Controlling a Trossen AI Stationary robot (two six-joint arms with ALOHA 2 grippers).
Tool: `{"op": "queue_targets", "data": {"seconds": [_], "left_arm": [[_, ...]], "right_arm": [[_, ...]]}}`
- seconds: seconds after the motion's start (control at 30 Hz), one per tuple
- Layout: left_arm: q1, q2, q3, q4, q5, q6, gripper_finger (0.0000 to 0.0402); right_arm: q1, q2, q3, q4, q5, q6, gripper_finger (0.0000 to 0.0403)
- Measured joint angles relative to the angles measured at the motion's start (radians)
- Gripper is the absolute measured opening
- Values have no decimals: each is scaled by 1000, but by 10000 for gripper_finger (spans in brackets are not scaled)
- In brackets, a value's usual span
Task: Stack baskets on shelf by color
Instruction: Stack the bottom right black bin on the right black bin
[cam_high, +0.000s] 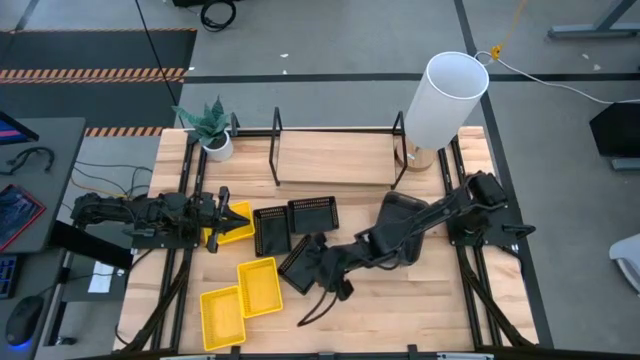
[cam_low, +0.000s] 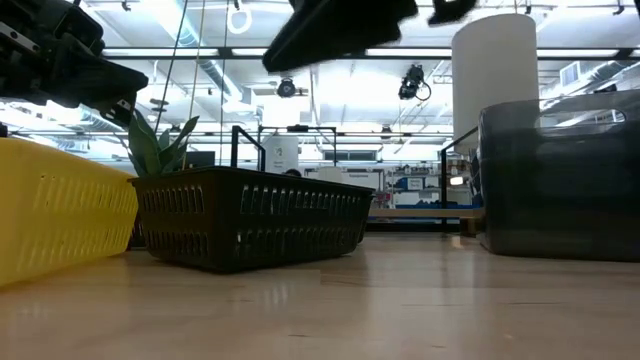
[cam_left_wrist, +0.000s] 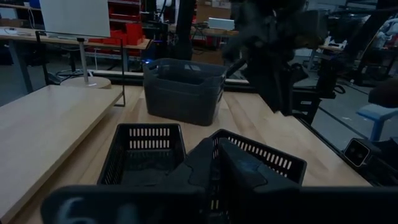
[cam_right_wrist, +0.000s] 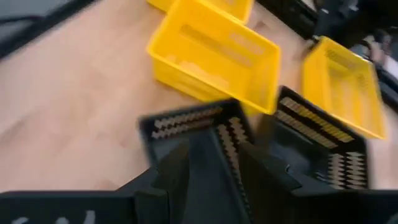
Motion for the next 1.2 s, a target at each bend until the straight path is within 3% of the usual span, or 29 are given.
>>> {"op": "queue_targets", "data": {"seconds": [0.1, 0.4, 0.57, 0.73, 1.07, 1.2], "left_arm": [[0, 0, 0, 2, 0, 0, 34], [0, 0, 0, 4, 0, 0, 25], [0, 0, 0, 8, 0, 0, 32], [0, 0, 0, 13, 0, 0, 36], [0, 0, 0, 16, 0, 0, 25], [0, 0, 0, 14, 0, 0, 27]], "right_arm": [[-9, -41, 20, -15, 12, 9, 143], [3, -71, 22, 4, -150, 98, 143], [31, 1, 21, 52, -144, 141, 143], [79, 112, 38, 136, -59, 166, 143], [59, 310, 411, -320, 1, 194, 143], [35, 345, 464, -424, -67, 196, 157]]}}
